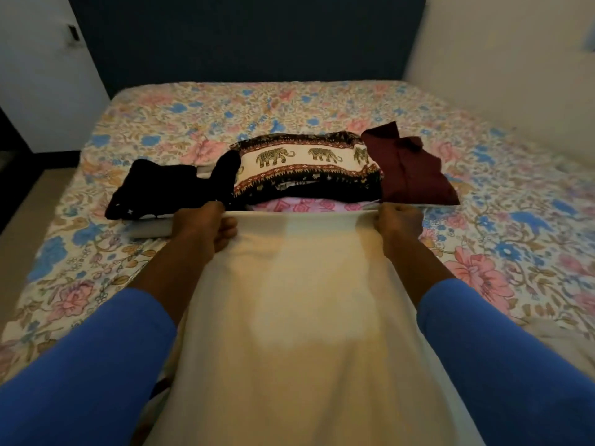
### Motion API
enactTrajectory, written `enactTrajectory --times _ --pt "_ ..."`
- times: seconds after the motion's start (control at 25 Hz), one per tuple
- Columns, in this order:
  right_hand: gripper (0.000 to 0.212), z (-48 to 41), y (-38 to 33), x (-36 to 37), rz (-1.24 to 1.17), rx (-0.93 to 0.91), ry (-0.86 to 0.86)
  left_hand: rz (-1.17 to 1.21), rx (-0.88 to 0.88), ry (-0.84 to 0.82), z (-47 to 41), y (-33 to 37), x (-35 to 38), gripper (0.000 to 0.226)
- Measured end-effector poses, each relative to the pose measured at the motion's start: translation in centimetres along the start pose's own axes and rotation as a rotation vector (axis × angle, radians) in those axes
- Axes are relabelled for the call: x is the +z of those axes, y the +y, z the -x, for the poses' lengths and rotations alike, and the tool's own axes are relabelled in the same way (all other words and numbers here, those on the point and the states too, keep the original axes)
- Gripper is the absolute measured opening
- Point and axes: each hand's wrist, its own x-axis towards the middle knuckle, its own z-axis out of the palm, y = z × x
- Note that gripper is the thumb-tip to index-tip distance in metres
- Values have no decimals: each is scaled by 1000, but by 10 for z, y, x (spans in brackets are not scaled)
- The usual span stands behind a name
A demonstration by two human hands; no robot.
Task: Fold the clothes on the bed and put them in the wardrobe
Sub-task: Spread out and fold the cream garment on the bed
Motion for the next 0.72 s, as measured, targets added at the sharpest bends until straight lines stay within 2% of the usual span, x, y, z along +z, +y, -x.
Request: enactTrajectory --times 0.04,0.16,0.2,0.28,0.36,0.44,0.48,0.52,0.56,0.64,0.72 --pt "7 3 -7 -10 -57 6 19 0 32 -8 14 6 -7 17" --pt "14 35 -25 -57 -212 -18 81 47 113 -2 60 7 -34 11" --pt "9 52 -25 -77 -226 -20 86 45 125 -7 81 -3 -47 10" --pt "5 80 -8 -114 -125 -2 76 -19 129 -48 111 -35 -68 8" --pt "17 110 11 -147 7 2 13 -102 133 -130 133 -64 -87 15" --pt "30 134 23 -169 271 -5 -6 -217 185 -170 150 -82 -103 32" --pt "37 145 24 -174 454 -40 6 -350 274 -153 160 -87 -111 41" --pt "42 157 23 -175 592 -142 5 -548 400 -109 169 -91 -118 49" --pt "43 171 22 -168 633 -307 -48 -753 525 -36 181 -97 -130 54" --pt "37 202 24 -142 507 -627 -286 -1061 737 126 195 -113 -151 63" --pt "34 237 30 -101 445 -800 -576 -1162 727 208 188 -123 -177 76"
